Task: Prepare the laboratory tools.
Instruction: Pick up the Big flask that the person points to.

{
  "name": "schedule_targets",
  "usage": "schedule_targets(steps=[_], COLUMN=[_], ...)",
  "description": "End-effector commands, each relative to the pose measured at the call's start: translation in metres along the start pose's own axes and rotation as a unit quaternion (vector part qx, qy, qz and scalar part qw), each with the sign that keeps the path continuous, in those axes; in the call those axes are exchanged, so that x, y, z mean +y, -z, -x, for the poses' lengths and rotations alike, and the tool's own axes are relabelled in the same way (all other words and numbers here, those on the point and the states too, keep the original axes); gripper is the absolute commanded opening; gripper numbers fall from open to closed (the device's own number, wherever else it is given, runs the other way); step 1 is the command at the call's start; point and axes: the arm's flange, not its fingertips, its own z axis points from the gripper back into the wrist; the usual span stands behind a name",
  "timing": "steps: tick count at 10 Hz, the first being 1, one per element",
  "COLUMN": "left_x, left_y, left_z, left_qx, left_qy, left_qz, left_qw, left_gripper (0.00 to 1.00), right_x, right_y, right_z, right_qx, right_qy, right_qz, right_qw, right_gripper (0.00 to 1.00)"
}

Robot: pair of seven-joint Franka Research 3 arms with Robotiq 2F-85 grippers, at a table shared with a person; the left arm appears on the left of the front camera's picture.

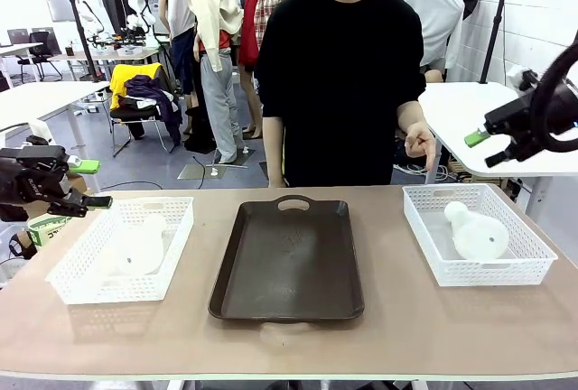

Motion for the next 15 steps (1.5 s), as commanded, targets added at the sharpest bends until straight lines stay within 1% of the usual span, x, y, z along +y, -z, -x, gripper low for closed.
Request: schedule_targets(steps=[1,3,4,5,6,8,9,10,12,15], left_x=[-0.001,-0.001,-0.001,-0.001,-0.001,-0.001,-0.001,-0.001,-0.001,-0.001], left_y=[-0.002,-0.002,-0.002,-0.002,-0.002,-0.002,-0.002,-0.002,-0.002,-0.002], left_z=[0.001,0.001,0.001,0.001,0.001,0.001,0.001,0.001,0.001,0.001], left_qx=[0.002,0.002,0.002,0.002,0.002,0.002,0.002,0.002,0.002,0.002], left_qy=[0.002,0.002,0.002,0.002,0.002,0.002,0.002,0.002,0.002,0.002], left_qz=[0.005,0.005,0.005,0.005,0.005,0.005,0.005,0.005,0.005,0.005], left_qw=[1.0,1.0,1.0,1.0,1.0,1.0,1.0,1.0,1.0,1.0], left_gripper=[1.0,1.0,1.0,1.0,1.0,1.0,1.0,1.0,1.0,1.0], right_x=[0.017,0.027,0.028,0.025,0.02,0.006,-0.006,-0.016,-0.033,-0.053], right_y=[0.03,0.069,0.09,0.114,0.132,0.159,0.169,0.174,0.177,0.174], right_z=[-0.032,-0.055,-0.06,-0.062,-0.061,-0.06,-0.059,-0.057,-0.055,-0.063], right_qx=[0.037,0.076,0.094,0.113,0.129,0.149,0.154,0.156,0.158,0.154], right_qy=[-0.038,-0.067,-0.085,-0.096,-0.098,-0.085,-0.065,-0.049,-0.013,0.043], right_qz=[0.167,0.246,0.307,0.352,0.381,0.401,0.422,0.427,0.421,0.404], right_qw=[0.984,0.964,0.943,0.924,0.91,0.9,0.891,0.889,0.893,0.9], right_gripper=[1.0,1.0,1.0,1.0,1.0,1.0,1.0,1.0,1.0,1.0])
